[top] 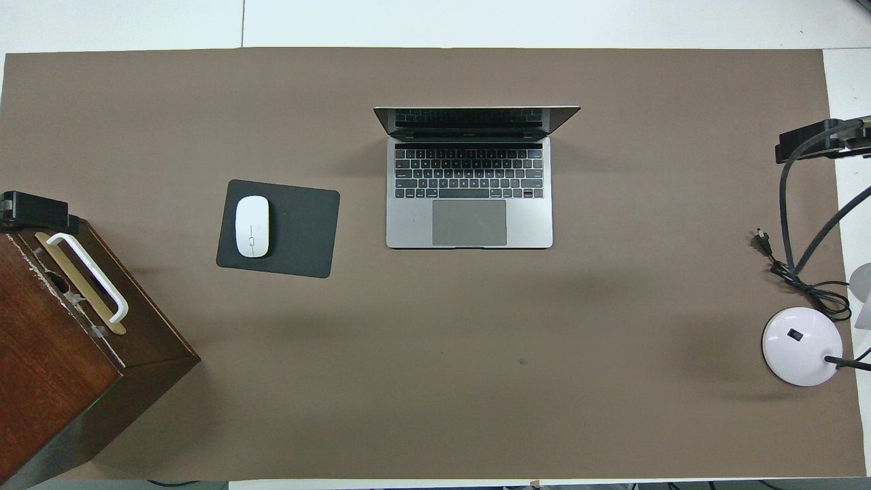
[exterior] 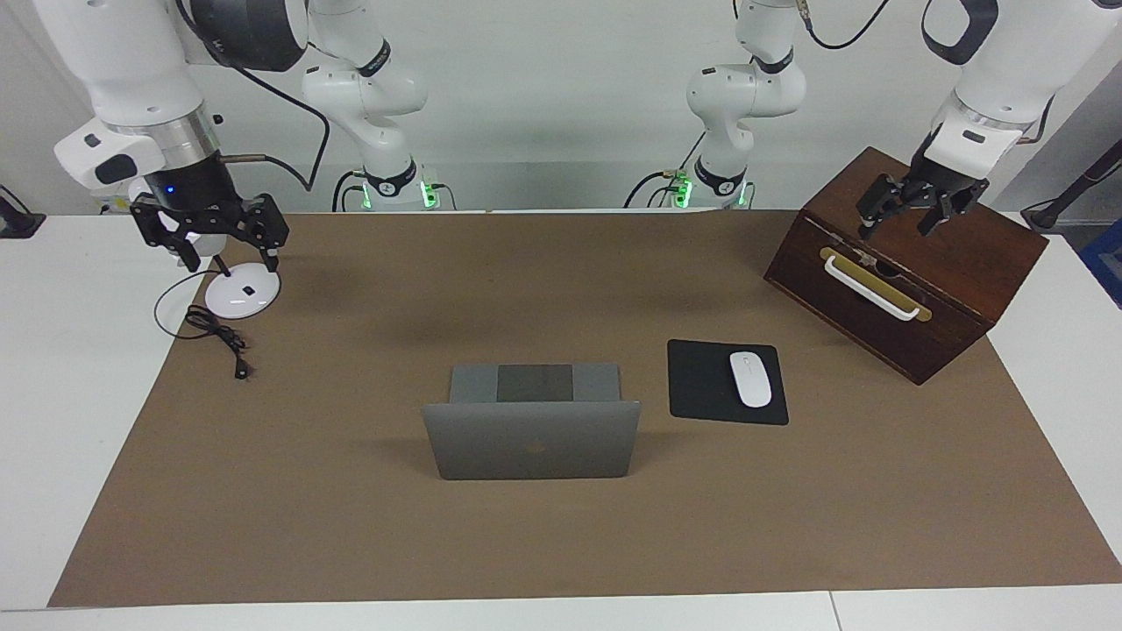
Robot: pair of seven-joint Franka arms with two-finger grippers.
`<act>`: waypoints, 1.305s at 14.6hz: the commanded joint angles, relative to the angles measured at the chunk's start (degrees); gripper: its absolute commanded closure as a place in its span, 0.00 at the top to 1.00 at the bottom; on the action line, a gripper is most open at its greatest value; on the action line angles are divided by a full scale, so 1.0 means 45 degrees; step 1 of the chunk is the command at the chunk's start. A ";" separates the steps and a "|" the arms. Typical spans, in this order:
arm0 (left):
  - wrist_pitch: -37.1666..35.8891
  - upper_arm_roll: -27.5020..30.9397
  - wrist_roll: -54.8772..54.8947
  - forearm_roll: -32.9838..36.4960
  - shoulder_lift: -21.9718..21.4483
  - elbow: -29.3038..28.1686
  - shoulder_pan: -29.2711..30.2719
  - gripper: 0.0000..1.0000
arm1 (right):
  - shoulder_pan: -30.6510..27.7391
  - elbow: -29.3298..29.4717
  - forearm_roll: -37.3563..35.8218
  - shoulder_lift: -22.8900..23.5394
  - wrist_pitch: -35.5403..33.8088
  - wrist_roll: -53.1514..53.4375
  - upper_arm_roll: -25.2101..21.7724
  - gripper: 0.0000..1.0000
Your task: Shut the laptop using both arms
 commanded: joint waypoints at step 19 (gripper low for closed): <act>0.0078 -0.0090 0.0053 0.0191 -0.0224 -0.0159 0.0295 1.00 | -0.0145 0.0251 0.0101 0.0150 0.0026 0.0191 0.0040 1.00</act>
